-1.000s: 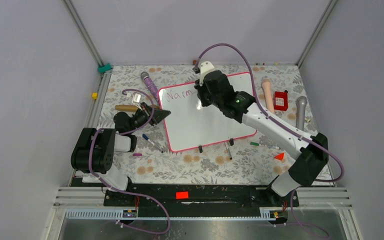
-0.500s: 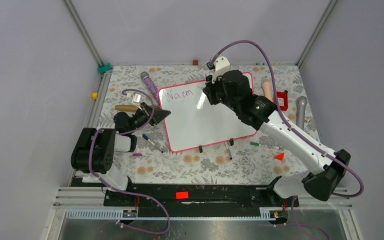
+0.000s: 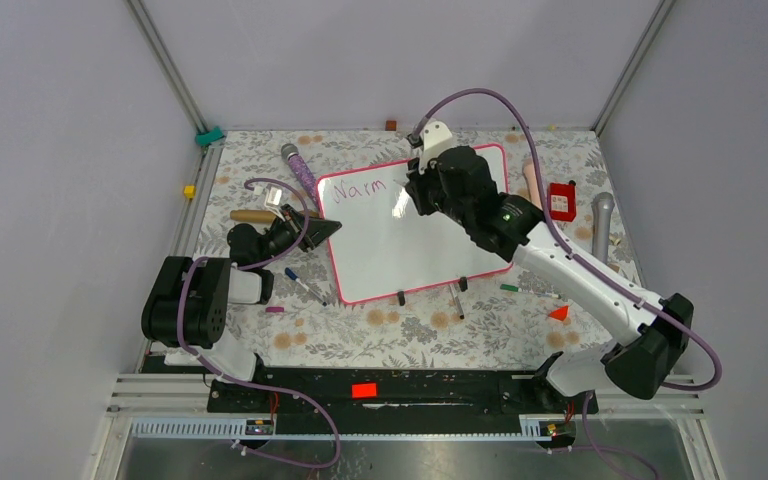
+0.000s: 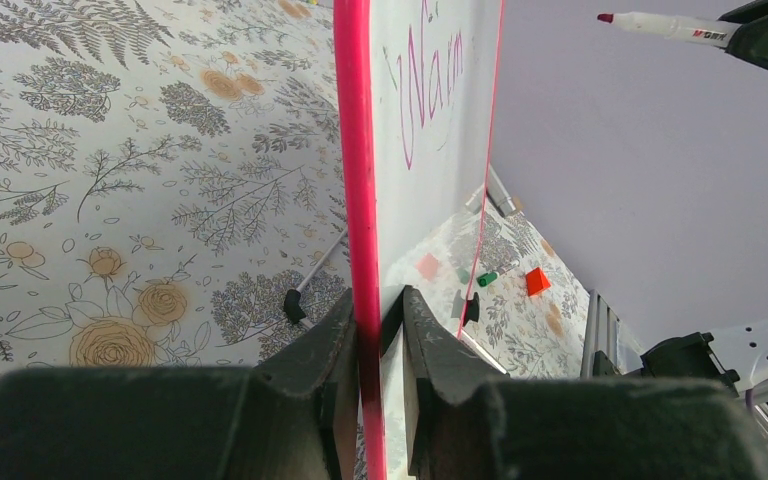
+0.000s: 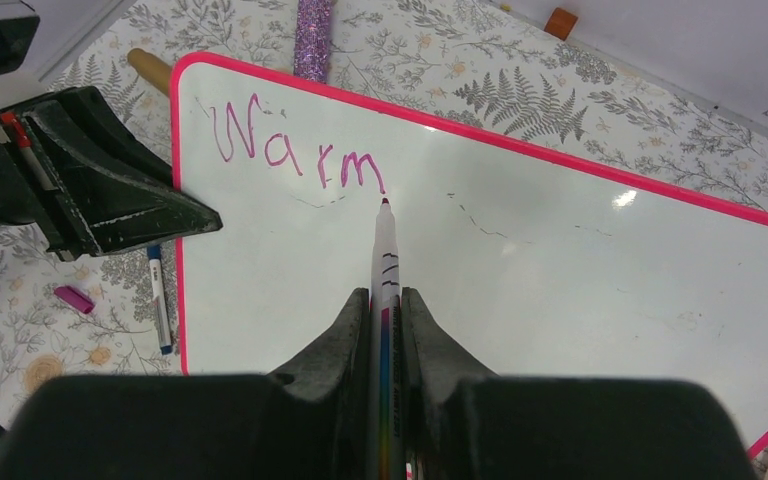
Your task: Write a sentence on the whiteboard
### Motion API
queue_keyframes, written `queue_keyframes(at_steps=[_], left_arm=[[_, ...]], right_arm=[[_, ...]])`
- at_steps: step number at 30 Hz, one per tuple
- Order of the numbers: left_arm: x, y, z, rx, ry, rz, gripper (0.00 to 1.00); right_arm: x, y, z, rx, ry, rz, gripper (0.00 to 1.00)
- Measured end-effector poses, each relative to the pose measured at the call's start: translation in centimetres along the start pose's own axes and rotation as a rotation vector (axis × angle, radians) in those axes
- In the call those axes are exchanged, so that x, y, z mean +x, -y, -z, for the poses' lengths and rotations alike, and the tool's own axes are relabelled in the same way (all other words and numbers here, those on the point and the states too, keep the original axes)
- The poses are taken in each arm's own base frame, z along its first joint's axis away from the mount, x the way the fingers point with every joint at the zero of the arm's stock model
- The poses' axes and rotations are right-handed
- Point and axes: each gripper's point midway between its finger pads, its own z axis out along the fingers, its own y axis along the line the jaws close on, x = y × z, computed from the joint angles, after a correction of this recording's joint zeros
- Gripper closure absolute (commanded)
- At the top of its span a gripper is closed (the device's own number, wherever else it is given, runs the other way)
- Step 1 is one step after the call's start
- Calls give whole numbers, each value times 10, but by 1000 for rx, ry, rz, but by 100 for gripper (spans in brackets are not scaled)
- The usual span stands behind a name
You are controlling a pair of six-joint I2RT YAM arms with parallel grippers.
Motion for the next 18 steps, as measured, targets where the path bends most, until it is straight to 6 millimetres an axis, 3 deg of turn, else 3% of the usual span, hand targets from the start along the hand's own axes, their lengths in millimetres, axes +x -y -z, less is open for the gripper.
queue_keyframes(at_steps=[13,18], left_arm=[[-3,4,0,15,8,-8,100],[-2,5,1,15,10,-17,100]], right_arm=[[26,0,-35,12,-73,76,100],[24,-2,-39,6,-60,84,100]])
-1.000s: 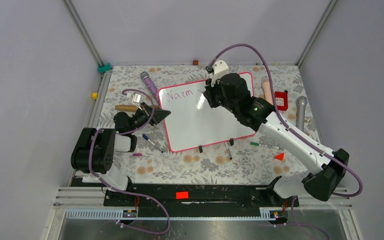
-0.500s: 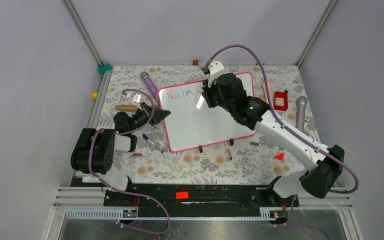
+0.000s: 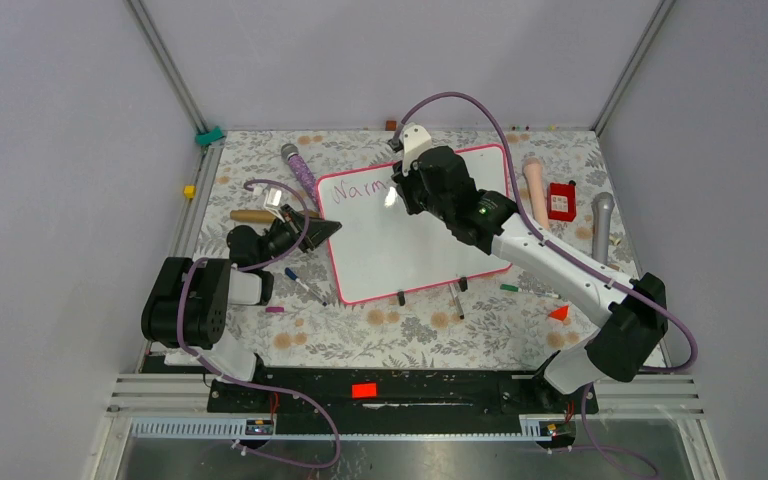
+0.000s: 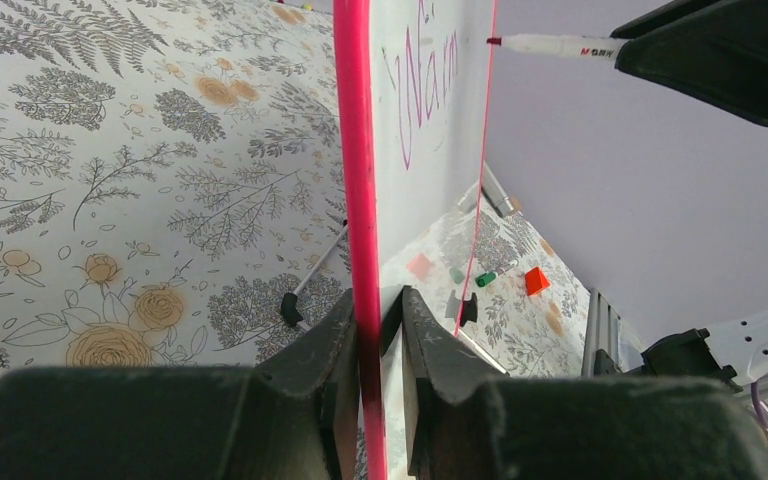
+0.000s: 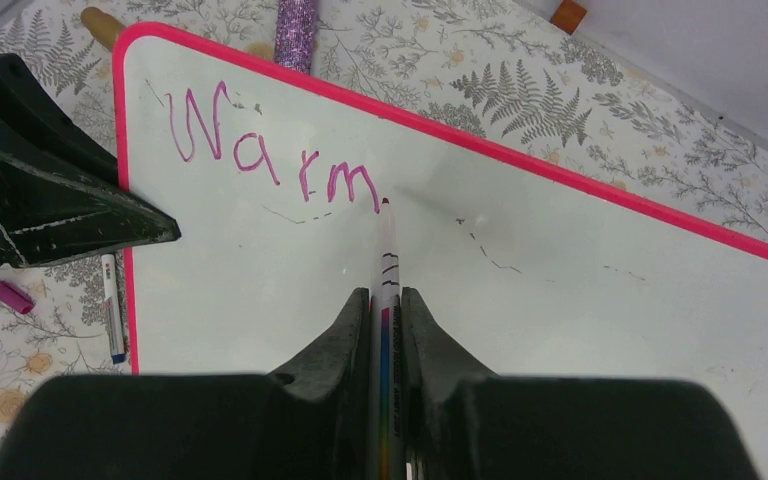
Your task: Write a sentence on the whiteboard
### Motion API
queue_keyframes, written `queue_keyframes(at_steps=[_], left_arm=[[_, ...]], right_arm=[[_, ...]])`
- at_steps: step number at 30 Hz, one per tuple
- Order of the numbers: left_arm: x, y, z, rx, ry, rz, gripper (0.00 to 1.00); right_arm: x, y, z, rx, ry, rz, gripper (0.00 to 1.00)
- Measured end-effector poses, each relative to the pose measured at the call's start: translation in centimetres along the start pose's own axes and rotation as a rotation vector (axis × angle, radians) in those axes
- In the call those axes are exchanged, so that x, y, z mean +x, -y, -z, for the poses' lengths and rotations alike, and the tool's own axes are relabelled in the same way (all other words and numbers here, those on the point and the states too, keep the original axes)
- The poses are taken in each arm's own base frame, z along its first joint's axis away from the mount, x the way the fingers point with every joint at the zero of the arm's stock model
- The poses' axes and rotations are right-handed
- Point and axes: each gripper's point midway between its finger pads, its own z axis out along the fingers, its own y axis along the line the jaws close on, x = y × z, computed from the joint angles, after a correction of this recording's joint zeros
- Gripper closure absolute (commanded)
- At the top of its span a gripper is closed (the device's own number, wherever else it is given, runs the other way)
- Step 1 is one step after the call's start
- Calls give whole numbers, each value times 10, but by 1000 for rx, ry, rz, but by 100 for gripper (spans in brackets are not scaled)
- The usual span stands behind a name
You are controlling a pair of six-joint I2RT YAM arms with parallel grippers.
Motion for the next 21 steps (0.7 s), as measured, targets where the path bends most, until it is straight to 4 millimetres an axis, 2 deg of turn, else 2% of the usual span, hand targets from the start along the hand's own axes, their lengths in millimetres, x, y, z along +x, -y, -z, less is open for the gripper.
queue_keyframes(at_steps=[11,17,21], left_arm=[[1,0,0,-9,11,0,100],[5,8,-11,-1,24,-20,98],[6,8,-12,-4,32,-48,100]], right_arm=[[-9,2,-1,6,36,23,100],[-9,6,-1,24,36,36,100],[-10,8,0,36,40,41,100]])
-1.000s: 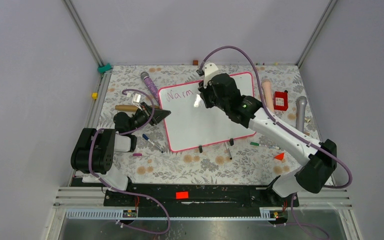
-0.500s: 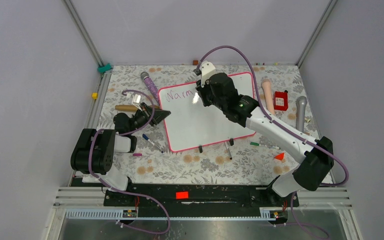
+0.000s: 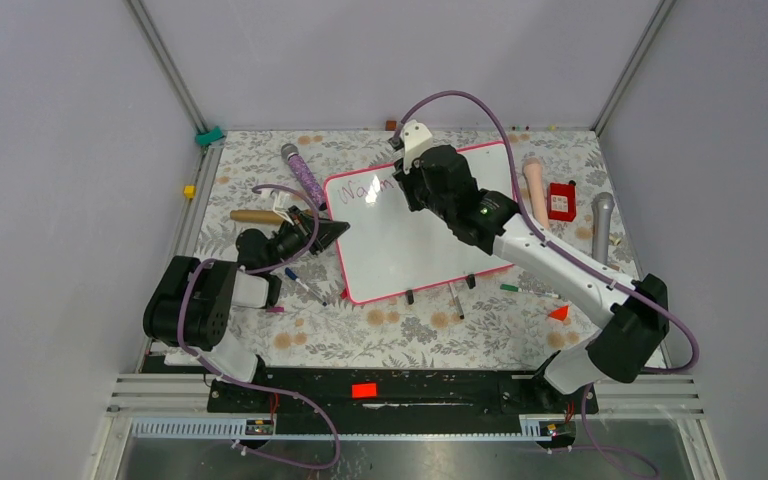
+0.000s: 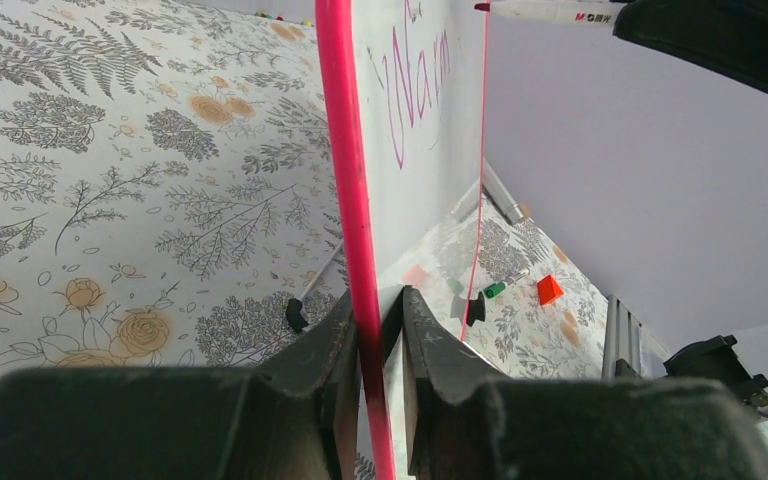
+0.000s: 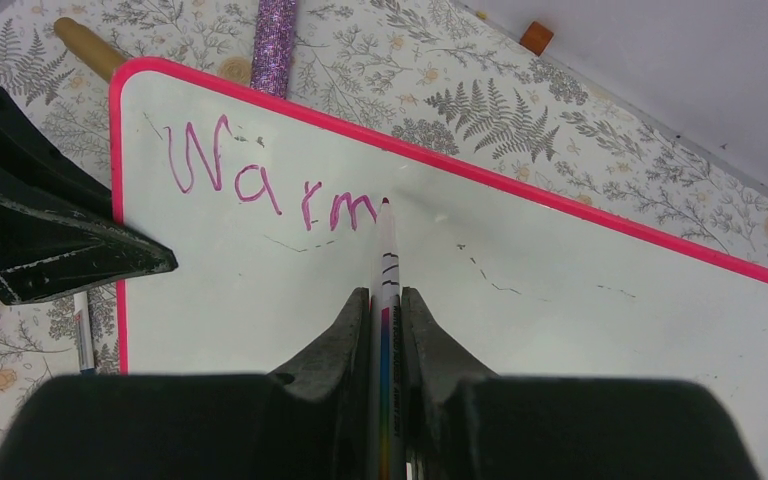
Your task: Write a sentence on the whiteboard
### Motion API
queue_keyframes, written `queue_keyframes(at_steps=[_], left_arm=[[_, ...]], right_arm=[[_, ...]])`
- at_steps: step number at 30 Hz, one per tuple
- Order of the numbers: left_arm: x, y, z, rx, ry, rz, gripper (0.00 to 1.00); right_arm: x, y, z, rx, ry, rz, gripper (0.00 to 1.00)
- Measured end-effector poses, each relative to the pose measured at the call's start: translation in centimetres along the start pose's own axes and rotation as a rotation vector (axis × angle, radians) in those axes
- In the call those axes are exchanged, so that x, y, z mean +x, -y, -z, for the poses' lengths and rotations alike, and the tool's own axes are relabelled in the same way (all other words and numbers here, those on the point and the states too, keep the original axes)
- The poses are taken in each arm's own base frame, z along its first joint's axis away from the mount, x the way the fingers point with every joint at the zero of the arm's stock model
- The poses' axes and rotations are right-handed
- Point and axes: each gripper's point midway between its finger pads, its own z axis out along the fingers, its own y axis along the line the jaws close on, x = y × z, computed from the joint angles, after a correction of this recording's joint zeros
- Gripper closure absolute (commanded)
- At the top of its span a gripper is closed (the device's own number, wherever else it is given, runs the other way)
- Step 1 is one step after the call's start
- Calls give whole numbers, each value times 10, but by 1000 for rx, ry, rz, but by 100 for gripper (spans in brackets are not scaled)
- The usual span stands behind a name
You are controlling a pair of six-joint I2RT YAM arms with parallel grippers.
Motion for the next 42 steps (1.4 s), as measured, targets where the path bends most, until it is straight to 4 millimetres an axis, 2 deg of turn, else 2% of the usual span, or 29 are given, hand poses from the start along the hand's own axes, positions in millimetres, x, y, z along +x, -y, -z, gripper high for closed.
queue_keyframes(at_steps=[6,16,17,18,19,20,21,26,37,42], left_arm=[[1,-1,-1,9,-7,-1,100],[-1,1,-5,32,-19,7,100],[-1,1,-5,29,-17,8,95],[-1,2,-3,23,-15,10,85],[-1,2,-2,15,-12,13,62],[-2,3,-1,8,-6,9,13],[-3,4,1,1,-1,-5,3],[-5,-3,11,-75,32,-43,1],[-25,-3,27,-192,97,-106,1],[-53,11,5,-159,6,-166,1]], right_arm=[[-9,3,12,3,30,-7,100],[-30,17,48,30,105,-33,100],[-33,18,52,30,117,-39,100],[-36,18,56,30,127,-46,100],[-40,20,61,30,140,-54,100],[-43,21,65,31,152,-61,100],[-46,22,69,31,162,-69,100],[-54,25,82,30,194,-93,100],[-46,29,97,30,194,-105,100],[-45,30,98,30,191,-113,100]])
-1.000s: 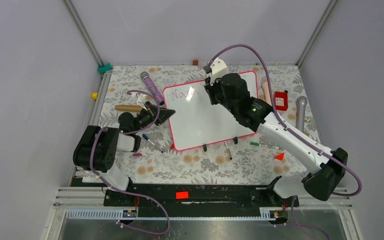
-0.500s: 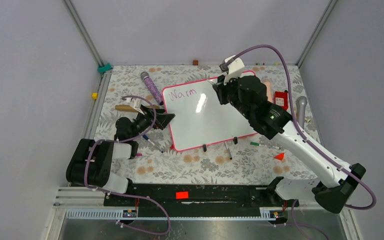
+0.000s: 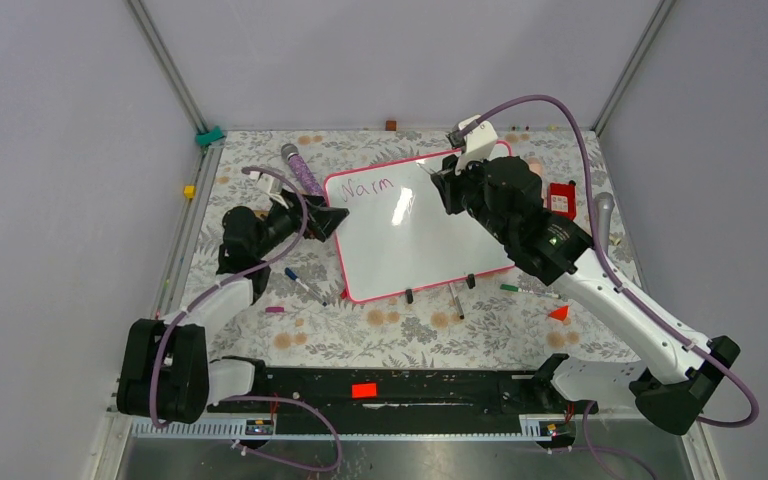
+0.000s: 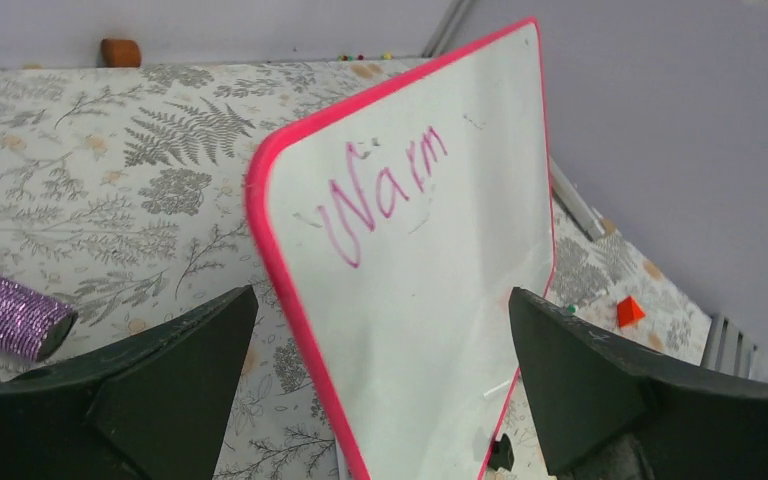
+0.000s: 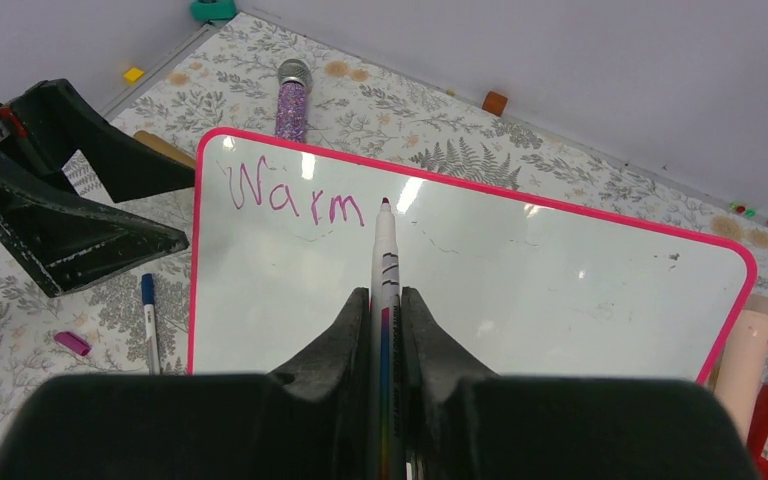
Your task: Write a sentence on the whiteboard
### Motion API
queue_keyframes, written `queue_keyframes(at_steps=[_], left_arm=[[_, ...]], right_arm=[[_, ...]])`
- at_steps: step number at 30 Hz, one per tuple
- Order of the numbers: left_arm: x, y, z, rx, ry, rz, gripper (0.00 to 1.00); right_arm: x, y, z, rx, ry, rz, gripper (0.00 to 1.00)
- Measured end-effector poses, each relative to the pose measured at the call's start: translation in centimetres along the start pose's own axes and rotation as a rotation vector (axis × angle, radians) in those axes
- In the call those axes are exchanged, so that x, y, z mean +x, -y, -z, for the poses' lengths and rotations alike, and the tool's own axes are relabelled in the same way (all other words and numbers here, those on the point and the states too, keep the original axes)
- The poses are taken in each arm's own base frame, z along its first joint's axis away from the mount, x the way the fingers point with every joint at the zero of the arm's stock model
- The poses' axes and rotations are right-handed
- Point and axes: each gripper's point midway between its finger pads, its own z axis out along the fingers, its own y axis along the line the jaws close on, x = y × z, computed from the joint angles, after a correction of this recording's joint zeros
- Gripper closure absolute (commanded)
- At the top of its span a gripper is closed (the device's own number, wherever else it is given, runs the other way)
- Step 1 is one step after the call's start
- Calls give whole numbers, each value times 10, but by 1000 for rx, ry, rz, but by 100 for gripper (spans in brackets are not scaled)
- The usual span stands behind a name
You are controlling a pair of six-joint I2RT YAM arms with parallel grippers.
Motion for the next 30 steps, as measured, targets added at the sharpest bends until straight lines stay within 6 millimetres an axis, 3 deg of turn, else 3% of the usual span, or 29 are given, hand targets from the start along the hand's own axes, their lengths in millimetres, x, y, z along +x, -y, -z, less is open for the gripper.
queue_keyframes(at_steps=[2,8,11,14,18,25,30], left_arm=[[-3,8,-3,26,-18,-42,1],[23,7,15,2,-84,-73,1],[44,-3,16,19,-139,-41,1],[49,-8,16,27,-137,-26,1],[70,-23,22,32,-143,27,2],[97,-20,13,198,-194,146,26],[86,-8,12,268,-166,113,48]], right_arm=[[1,-1,0,-3,-2,-11,100],[3,-2,0,-3,-9,-25,100],[4,-2,0,-3,-13,-27,100],[7,-2,-1,-4,-18,-27,100],[11,-4,-1,-17,-30,-26,100],[18,-7,-2,-28,-56,-20,100],[23,-7,-5,-28,-68,-17,100]])
